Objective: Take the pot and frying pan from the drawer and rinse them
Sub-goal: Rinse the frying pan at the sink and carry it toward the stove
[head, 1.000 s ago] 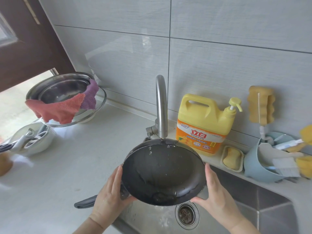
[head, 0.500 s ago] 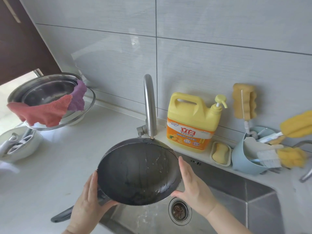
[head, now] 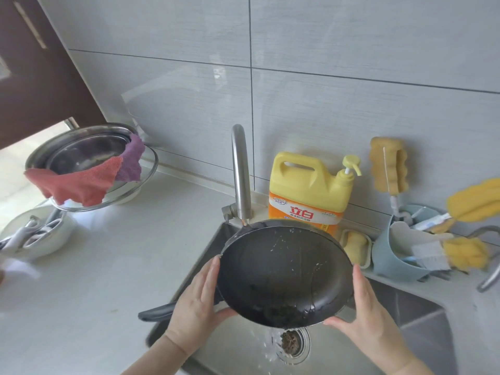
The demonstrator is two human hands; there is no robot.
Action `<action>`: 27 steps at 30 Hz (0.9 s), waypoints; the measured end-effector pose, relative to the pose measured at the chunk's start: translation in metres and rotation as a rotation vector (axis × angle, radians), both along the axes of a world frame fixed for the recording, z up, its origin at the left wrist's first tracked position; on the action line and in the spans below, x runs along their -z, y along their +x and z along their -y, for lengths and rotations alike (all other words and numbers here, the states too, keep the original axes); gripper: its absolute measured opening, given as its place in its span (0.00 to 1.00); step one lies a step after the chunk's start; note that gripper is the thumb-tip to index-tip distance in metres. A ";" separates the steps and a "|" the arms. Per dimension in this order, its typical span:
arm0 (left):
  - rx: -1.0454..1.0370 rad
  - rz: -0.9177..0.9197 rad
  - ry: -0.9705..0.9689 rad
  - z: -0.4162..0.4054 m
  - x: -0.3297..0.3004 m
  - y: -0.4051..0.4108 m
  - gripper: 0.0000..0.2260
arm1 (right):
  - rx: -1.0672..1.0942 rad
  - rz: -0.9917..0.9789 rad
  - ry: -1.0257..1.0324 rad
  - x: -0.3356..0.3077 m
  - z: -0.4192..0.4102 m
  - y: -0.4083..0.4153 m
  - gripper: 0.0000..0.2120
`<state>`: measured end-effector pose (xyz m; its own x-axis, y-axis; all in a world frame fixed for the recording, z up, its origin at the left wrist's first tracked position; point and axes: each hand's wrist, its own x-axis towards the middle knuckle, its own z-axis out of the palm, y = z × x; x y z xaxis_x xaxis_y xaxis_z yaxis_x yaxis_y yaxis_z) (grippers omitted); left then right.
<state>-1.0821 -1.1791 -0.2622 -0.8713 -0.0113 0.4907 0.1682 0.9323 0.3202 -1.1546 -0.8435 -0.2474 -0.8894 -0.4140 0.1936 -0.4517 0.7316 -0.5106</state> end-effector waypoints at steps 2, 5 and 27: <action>0.032 0.002 -0.001 -0.012 -0.004 -0.005 0.46 | 0.034 0.023 0.024 0.000 -0.014 0.001 0.75; 0.067 0.024 -0.009 -0.027 -0.009 -0.012 0.51 | 0.082 0.053 0.012 0.001 -0.031 0.004 0.74; -0.002 0.039 0.011 -0.003 0.003 0.006 0.48 | -0.002 0.097 -0.008 -0.001 -0.004 0.005 0.68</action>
<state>-1.0766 -1.1756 -0.2654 -0.8895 -0.0184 0.4566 0.1537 0.9289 0.3369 -1.1491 -0.8393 -0.2463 -0.9032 -0.4149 0.1103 -0.4017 0.7262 -0.5578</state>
